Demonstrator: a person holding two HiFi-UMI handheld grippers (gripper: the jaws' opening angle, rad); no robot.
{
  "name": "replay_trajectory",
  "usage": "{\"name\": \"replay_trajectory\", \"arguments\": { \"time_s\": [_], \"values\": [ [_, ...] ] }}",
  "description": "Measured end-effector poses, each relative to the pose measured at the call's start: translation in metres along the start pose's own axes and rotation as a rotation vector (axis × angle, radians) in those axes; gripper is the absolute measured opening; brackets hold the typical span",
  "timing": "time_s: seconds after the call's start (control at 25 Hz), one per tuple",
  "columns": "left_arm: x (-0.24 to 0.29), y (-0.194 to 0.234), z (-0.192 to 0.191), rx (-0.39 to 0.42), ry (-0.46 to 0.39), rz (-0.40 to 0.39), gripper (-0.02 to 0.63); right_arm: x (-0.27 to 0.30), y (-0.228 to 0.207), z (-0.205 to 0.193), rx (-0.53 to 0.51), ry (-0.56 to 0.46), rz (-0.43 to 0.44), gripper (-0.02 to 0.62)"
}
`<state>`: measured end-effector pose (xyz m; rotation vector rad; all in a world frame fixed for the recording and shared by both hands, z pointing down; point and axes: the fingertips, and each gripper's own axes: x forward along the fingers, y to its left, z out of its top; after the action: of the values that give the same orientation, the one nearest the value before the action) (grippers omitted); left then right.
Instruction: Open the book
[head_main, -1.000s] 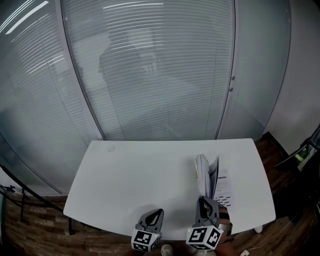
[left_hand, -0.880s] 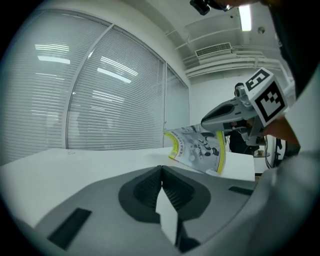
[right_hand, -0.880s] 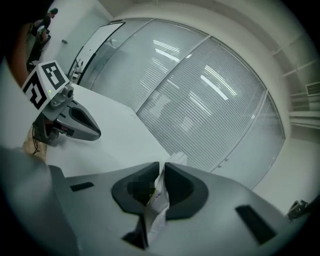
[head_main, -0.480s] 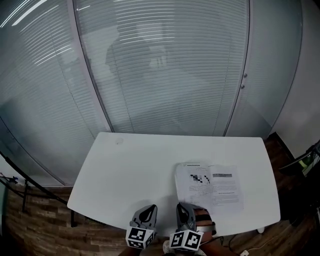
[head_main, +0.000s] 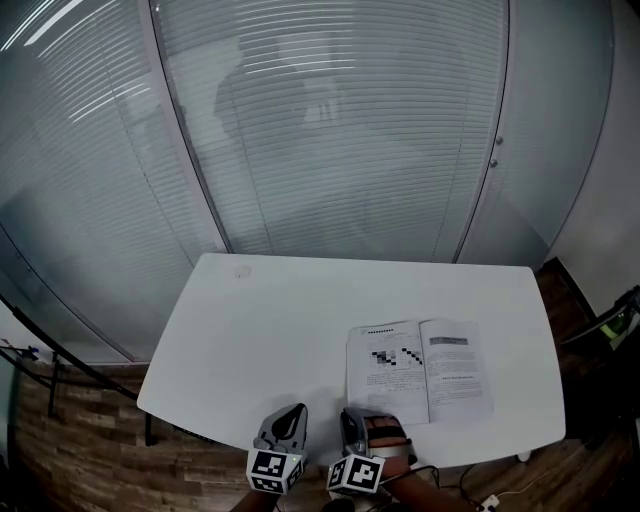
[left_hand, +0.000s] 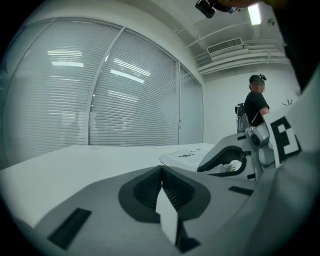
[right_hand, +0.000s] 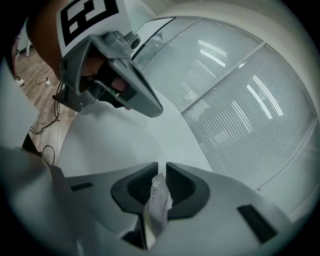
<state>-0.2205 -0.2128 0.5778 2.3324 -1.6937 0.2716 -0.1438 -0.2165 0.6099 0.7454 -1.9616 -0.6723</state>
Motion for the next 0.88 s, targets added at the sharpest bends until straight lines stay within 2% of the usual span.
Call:
{"name": "replay_trajectory", "arguments": {
  "time_s": [0.04, 0.12, 0.16, 0.28, 0.4, 0.52, 0.64, 0.8, 0.88],
  "values": [
    [0.0, 0.001, 0.0, 0.001, -0.003, 0.001, 0.011, -0.001, 0.003, 0.002, 0.015, -0.009, 0.021, 0.062],
    [0.0, 0.001, 0.0, 0.004, -0.005, 0.003, 0.011, -0.008, 0.008, 0.012, 0.068, -0.061, 0.065, 0.142],
    [0.0, 0.001, 0.0, 0.008, -0.007, 0.006, 0.011, -0.014, 0.007, 0.018, 0.097, -0.098, 0.075, 0.158],
    [0.002, 0.001, 0.005, 0.023, -0.025, 0.013, 0.011, -0.033, -0.004, 0.037, 0.222, -0.212, 0.089, 0.158],
    [0.005, -0.003, 0.01, 0.035, -0.041, 0.009, 0.011, -0.046, -0.021, 0.036, 0.389, -0.283, 0.09, 0.158],
    [0.007, -0.014, 0.015, 0.04, -0.044, -0.005, 0.011, -0.061, -0.048, 0.028, 0.5, -0.317, 0.047, 0.152],
    [0.01, -0.028, 0.02, 0.036, -0.049, -0.024, 0.011, -0.071, -0.074, 0.006, 0.567, -0.321, -0.032, 0.128],
    [0.017, -0.047, 0.03, 0.059, -0.087, -0.05, 0.011, -0.085, -0.107, -0.034, 0.687, -0.321, -0.132, 0.035],
    [0.021, -0.059, 0.034, 0.069, -0.095, -0.064, 0.011, -0.094, -0.123, -0.054, 0.735, -0.328, -0.178, 0.008]
  ]
}}
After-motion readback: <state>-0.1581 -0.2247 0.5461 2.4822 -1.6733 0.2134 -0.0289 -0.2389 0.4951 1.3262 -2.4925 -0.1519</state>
